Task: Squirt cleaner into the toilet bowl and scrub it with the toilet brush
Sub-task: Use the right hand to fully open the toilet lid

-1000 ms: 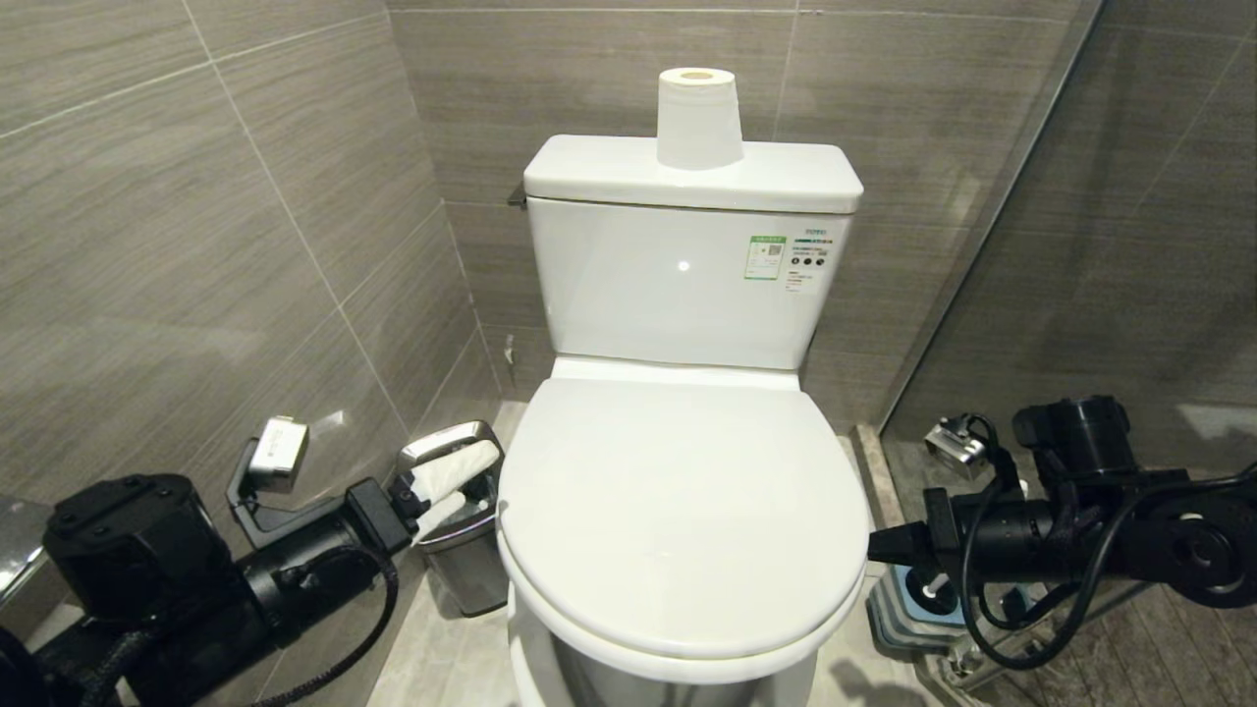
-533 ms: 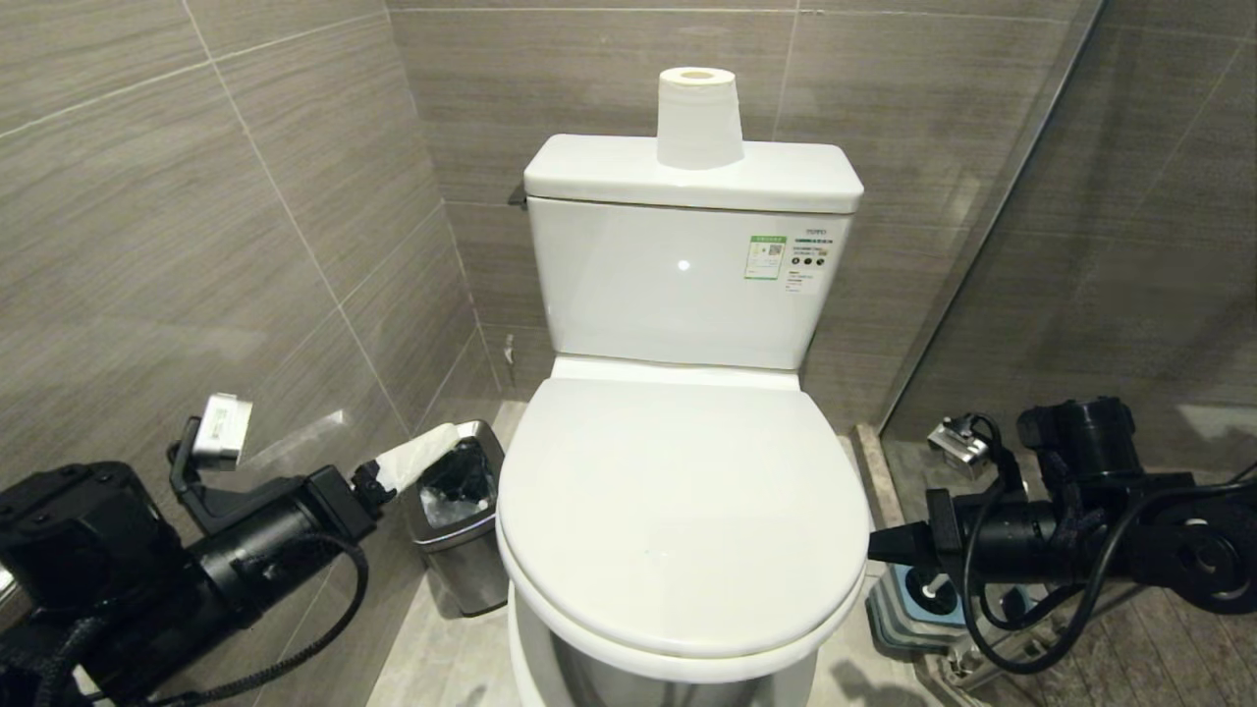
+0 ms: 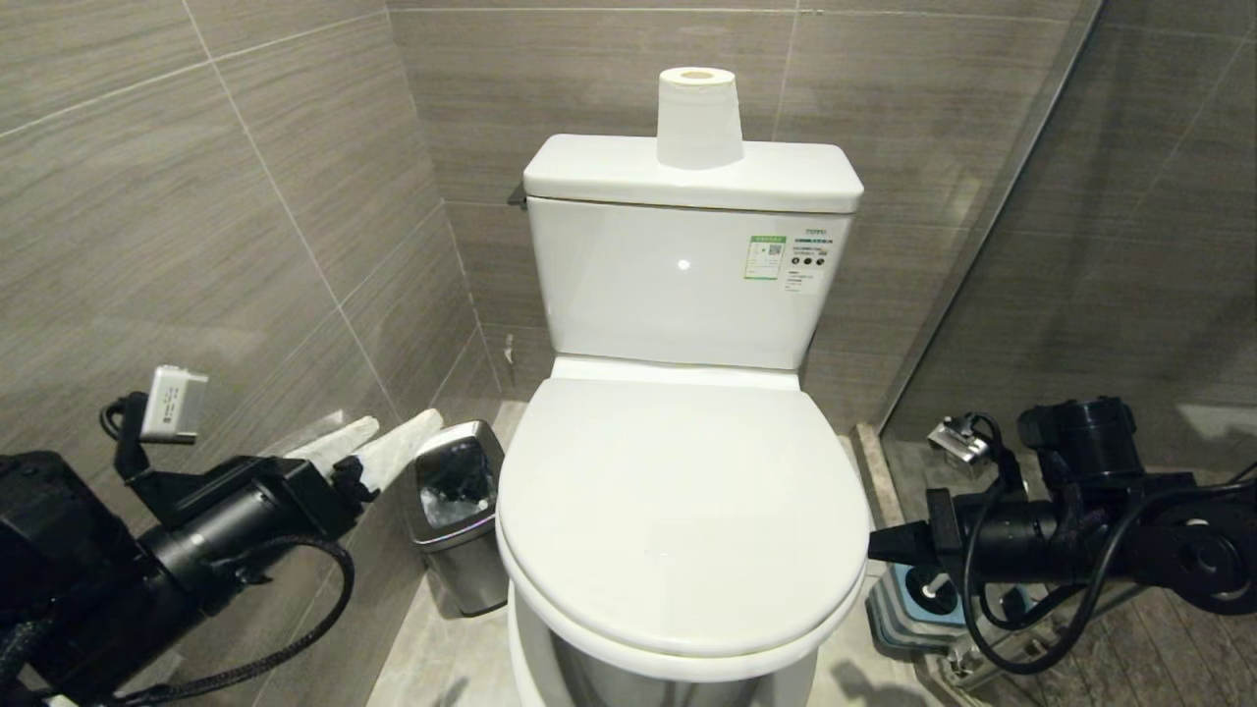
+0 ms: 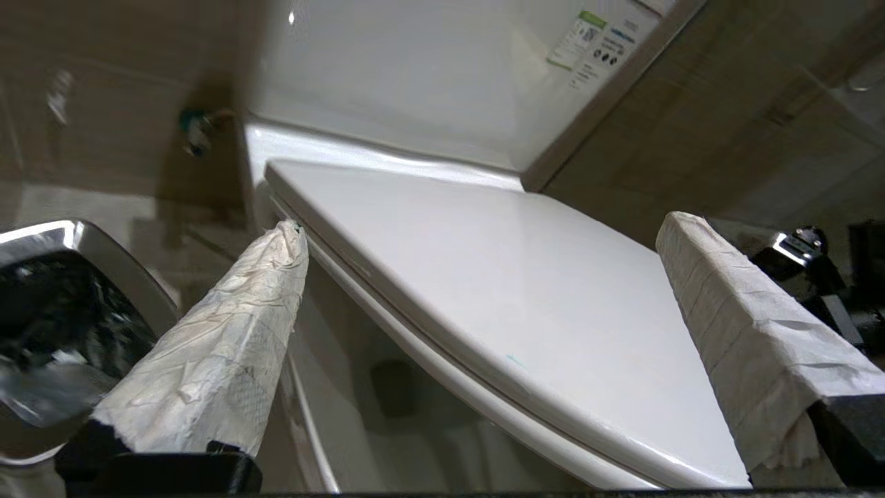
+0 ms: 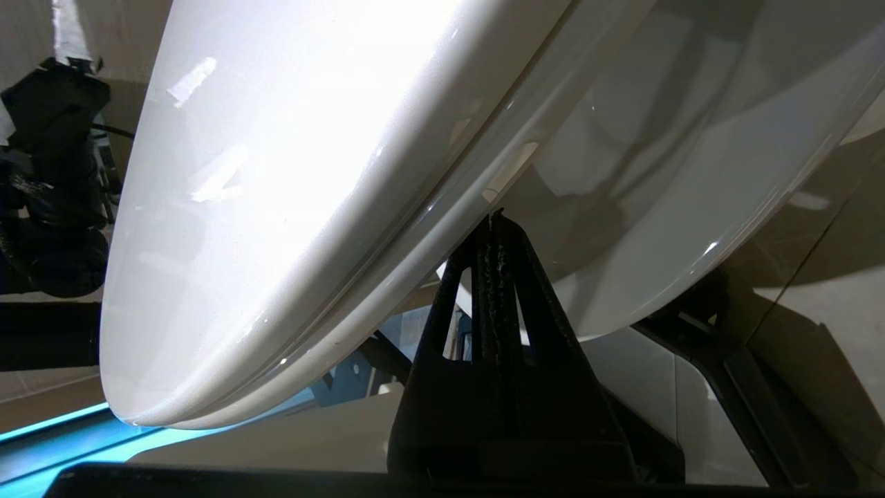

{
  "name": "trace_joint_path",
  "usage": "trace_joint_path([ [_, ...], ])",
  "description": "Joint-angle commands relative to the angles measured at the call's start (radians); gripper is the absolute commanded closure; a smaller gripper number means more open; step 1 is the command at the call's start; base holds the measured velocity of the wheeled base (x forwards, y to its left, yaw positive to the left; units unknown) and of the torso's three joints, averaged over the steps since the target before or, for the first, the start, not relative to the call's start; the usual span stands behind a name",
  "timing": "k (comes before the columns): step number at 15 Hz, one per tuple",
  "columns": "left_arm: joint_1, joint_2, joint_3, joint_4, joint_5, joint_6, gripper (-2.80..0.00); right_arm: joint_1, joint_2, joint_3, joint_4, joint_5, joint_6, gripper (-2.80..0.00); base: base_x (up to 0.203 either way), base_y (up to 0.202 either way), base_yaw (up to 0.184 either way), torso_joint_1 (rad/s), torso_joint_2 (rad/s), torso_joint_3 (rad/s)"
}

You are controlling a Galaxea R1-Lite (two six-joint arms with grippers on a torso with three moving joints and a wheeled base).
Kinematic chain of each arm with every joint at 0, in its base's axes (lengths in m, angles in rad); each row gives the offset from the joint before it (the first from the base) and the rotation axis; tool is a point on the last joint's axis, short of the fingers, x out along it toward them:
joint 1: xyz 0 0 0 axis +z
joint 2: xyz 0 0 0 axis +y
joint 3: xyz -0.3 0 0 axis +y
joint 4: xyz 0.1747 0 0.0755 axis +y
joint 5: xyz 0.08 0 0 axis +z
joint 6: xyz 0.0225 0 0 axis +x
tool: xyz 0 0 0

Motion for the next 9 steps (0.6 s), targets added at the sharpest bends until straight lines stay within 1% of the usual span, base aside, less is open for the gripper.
trace_joint_path([
  [1,0.034,-0.051,-0.014,-0.008,-0.001,0.031,-2.80,0.000,-0.002,-0.004,-0.004,0.005,0.003,0.00,0.000,0.000,0.000,0.000,0.00,0.000],
  [3,0.046,-0.083,-0.028,-0.008,-0.001,0.070,-2.80,0.000,0.000,-0.008,-0.004,0.005,0.002,0.00,0.000,0.000,0.000,0.000,0.00,0.000],
  [5,0.047,-0.128,-0.028,-0.008,-0.001,0.081,-2.80,0.000,0.000,-0.009,-0.004,0.004,0.002,0.00,0.000,0.000,0.000,0.000,0.00,0.000],
  [7,0.047,-0.165,-0.039,-0.008,-0.002,0.145,-2.80,-0.001,-0.002,-0.008,-0.004,0.002,0.002,0.00,0.000,0.000,0.000,0.000,0.00,0.000],
  [8,0.047,-0.177,-0.051,-0.008,-0.003,0.156,-0.59,-0.001,-0.003,-0.008,-0.004,0.002,0.002,0.00,0.000,0.000,0.000,0.000,0.00,0.000],
  [9,0.048,-0.184,-0.064,-0.008,-0.003,0.157,0.00,-0.001,-0.003,-0.009,-0.004,0.002,0.002,0.00,0.000,0.000,0.000,0.000,0.00,0.000],
])
